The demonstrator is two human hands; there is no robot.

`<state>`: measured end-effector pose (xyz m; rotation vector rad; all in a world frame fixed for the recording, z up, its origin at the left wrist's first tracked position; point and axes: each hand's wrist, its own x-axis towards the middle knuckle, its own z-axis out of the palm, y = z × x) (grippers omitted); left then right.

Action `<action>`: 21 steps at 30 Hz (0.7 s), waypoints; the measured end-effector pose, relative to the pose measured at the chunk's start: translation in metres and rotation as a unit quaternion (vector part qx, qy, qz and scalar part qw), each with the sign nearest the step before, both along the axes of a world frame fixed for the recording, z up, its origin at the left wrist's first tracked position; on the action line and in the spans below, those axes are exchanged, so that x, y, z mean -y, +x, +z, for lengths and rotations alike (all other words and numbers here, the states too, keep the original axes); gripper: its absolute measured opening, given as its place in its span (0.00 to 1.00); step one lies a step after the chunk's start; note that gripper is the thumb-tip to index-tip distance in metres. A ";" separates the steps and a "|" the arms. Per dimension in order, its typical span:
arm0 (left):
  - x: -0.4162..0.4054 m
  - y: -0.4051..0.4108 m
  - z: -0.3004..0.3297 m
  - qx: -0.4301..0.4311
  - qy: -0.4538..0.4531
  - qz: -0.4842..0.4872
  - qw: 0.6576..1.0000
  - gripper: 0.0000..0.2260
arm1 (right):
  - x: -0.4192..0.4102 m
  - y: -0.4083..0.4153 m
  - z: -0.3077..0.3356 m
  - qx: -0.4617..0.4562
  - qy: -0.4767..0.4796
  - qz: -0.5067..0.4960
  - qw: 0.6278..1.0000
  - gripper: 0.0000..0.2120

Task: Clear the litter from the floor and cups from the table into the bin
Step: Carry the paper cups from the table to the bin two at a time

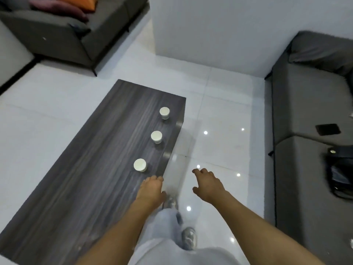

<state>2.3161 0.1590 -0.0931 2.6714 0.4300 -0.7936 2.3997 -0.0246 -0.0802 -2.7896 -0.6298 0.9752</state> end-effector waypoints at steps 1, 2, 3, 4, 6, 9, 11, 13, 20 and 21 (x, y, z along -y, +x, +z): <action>-0.007 0.009 -0.003 -0.001 -0.002 0.021 1.000 0.20 | -0.010 0.016 -0.003 0.001 0.004 0.015 1.000 0.27; -0.014 0.017 -0.006 -0.004 -0.004 0.034 0.999 0.18 | -0.019 0.029 -0.005 0.001 0.005 0.028 1.000 0.27; -0.022 0.026 -0.009 -0.008 -0.003 0.046 0.999 0.17 | -0.030 0.044 -0.009 0.001 0.005 0.042 0.999 0.27; -0.029 0.036 -0.011 -0.014 -0.003 0.057 0.998 0.16 | -0.040 0.058 -0.012 -0.003 0.004 0.052 0.999 0.27; -0.046 0.057 -0.016 -0.016 -0.002 0.083 0.996 0.17 | -0.061 0.086 -0.017 -0.009 -0.002 0.074 0.997 0.27; -0.076 0.088 -0.026 -0.012 -0.011 0.121 0.992 0.16 | -0.093 0.130 -0.024 -0.009 -0.004 0.096 0.995 0.28; -0.095 0.105 -0.030 -0.011 -0.010 0.138 0.990 0.16 | -0.114 0.156 -0.027 -0.007 -0.002 0.112 0.994 0.28; -0.111 0.116 -0.032 -0.020 -0.010 0.165 0.986 0.17 | -0.134 0.177 -0.029 -0.012 -0.008 0.135 0.991 0.27; -0.144 0.123 -0.051 -0.070 -0.029 0.275 0.958 0.20 | -0.194 0.229 -0.048 -0.042 -0.028 0.215 0.975 0.26; -0.147 0.125 -0.056 -0.074 -0.030 0.296 0.952 0.20 | -0.204 0.236 -0.054 -0.045 -0.031 0.233 0.971 0.25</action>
